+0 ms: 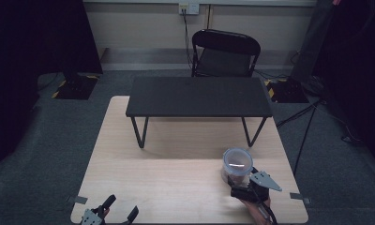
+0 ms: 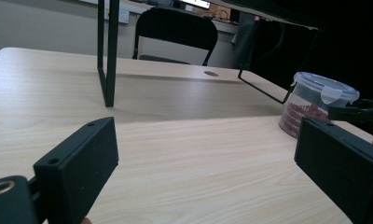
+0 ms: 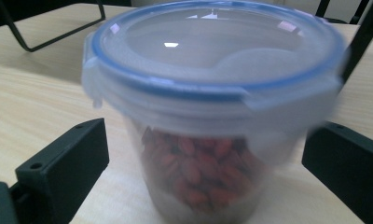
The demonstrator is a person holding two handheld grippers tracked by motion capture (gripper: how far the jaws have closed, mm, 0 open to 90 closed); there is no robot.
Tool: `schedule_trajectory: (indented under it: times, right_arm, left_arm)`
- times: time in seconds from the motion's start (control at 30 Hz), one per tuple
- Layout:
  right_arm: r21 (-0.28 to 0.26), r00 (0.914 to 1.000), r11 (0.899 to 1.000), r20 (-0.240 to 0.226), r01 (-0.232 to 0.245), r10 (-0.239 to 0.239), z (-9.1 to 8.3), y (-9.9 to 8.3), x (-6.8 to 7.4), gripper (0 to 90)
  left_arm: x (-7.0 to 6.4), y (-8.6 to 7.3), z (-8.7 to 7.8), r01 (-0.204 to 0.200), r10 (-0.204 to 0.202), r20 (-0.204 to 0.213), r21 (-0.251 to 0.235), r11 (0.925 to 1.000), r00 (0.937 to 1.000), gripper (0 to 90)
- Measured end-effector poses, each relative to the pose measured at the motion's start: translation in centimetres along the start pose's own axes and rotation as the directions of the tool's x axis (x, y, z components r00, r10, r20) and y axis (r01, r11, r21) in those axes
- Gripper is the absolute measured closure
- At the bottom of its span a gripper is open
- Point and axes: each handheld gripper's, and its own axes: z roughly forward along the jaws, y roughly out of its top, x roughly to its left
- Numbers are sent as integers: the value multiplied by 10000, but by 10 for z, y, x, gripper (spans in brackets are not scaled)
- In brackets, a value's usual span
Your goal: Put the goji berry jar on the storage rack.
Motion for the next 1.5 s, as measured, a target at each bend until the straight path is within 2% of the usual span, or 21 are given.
schedule_trajectory:
  times: [0.13,0.23,0.53,0.67,0.8,1.23,1.5]
  right_arm:
    - [40,9993,9999,343,-149,148,15,3,8,0]
    - [159,9982,9998,595,-84,75,26,5,13,0]
    - [373,9971,9990,732,-249,221,47,9,15,0]
    - [340,9981,9993,614,-130,109,47,9,13,4]
    - [227,9976,9997,699,-30,14,47,6,15,11]
    - [120,9959,9999,906,-31,20,44,2,21,20]
    - [82,9951,9999,989,-105,97,39,3,20,20]
  left_arm:
    - [0,0,0,56,-56,-10,-11,10000,10000,53]
    - [1,0,0,67,-67,-8,0,10000,10000,53]
    - [1,0,0,75,-75,-12,1,10000,10000,53]
    - [1,0,0,76,-76,3,4,10000,10000,54]
    - [1,0,0,79,-79,5,-3,10000,10000,53]
    - [1,0,0,76,-76,35,3,10000,10000,53]
    - [1,0,0,53,-53,64,13,10000,10000,55]
